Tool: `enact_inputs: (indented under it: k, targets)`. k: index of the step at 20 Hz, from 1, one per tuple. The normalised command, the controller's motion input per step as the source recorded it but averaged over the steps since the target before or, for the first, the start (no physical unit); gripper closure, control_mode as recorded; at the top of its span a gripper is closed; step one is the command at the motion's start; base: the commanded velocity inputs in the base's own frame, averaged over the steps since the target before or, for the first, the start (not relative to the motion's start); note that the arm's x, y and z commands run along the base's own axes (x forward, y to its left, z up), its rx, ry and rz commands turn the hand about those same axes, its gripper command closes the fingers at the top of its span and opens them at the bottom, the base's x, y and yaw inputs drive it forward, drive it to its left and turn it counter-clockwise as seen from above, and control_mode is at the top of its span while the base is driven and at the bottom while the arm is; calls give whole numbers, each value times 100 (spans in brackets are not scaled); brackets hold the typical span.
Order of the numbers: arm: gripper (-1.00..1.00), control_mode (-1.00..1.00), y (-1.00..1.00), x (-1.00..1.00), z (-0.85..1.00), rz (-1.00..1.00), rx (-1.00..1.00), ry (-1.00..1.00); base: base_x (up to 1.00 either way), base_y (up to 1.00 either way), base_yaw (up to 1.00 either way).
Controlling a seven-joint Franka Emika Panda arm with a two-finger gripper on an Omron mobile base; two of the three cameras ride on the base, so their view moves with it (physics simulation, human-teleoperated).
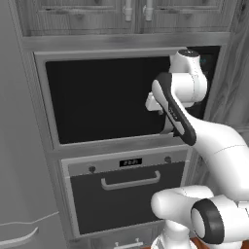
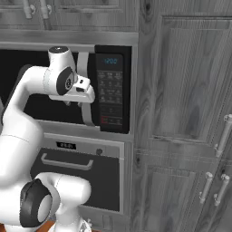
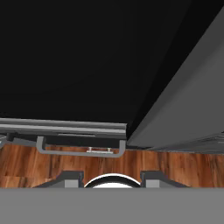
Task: Take the baked cake out of the oven and place it on the plate for cooling. Then close the oven door.
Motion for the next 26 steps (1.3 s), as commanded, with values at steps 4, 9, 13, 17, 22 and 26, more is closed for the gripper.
enact_inputs:
  k: [4,9,13,17,22,26]
  targets:
    - [-100,100,0,0,0,0,0,0,0,-2,0]
    - [-100,100,0,0,0,0,0,0,-12,-4,0]
    - [-100,100,0,0,0,0,0,0,-42,-28,9]
    - [-100,100,0,0,0,0,0,0,-51,-48,22]
    - [-100,100,0,0,0,0,0,0,-17,-44,34]
    - [-100,100,0,0,0,0,0,0,-10,-39,45]
